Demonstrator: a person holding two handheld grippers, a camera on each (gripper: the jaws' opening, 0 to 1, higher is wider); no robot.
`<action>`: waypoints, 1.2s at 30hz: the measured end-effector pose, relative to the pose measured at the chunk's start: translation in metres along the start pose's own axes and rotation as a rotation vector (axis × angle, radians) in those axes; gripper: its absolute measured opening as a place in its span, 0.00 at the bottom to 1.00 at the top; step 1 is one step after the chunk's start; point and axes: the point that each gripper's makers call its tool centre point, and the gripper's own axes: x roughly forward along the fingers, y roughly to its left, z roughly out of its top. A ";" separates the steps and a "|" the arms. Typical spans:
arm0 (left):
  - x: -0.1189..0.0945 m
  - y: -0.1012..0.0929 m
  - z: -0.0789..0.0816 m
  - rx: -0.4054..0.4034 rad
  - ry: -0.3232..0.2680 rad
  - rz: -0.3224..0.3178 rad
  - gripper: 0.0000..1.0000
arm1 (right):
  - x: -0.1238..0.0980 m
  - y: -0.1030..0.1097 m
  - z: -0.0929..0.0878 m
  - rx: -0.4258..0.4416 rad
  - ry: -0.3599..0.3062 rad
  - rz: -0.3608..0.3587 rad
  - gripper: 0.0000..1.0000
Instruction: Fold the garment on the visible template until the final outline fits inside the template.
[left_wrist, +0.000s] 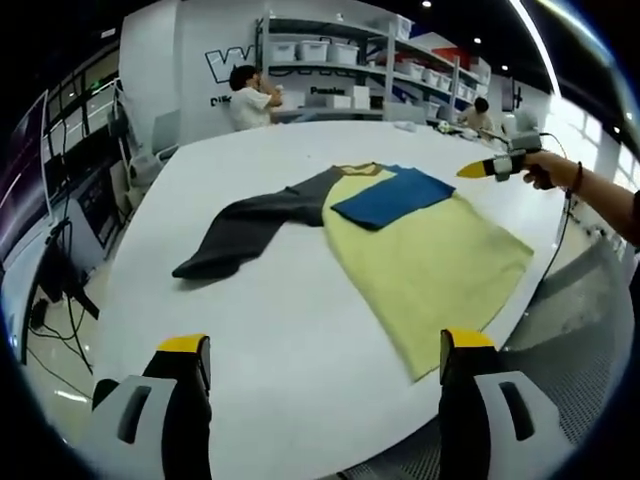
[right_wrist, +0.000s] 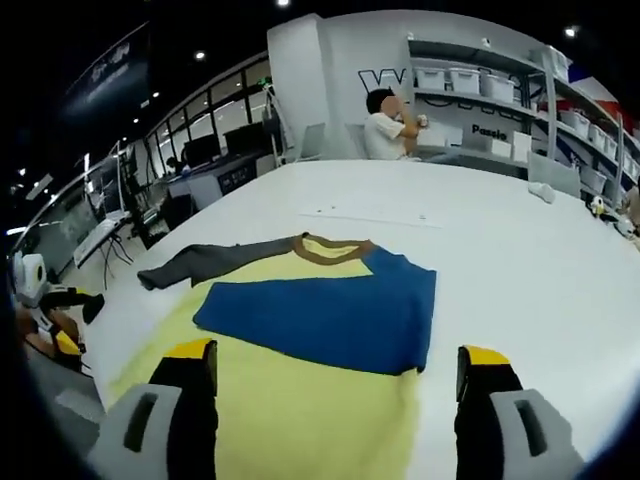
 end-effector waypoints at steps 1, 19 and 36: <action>0.000 0.003 0.001 -0.007 -0.004 0.007 0.92 | -0.003 0.003 0.000 -0.001 -0.001 -0.001 0.99; 0.013 0.045 0.015 -0.152 -0.051 0.059 0.87 | -0.047 0.048 -0.011 -0.121 -0.022 0.095 0.99; 0.048 0.084 0.018 -0.156 -0.018 0.167 0.74 | -0.080 0.077 -0.023 -0.148 -0.080 0.158 0.99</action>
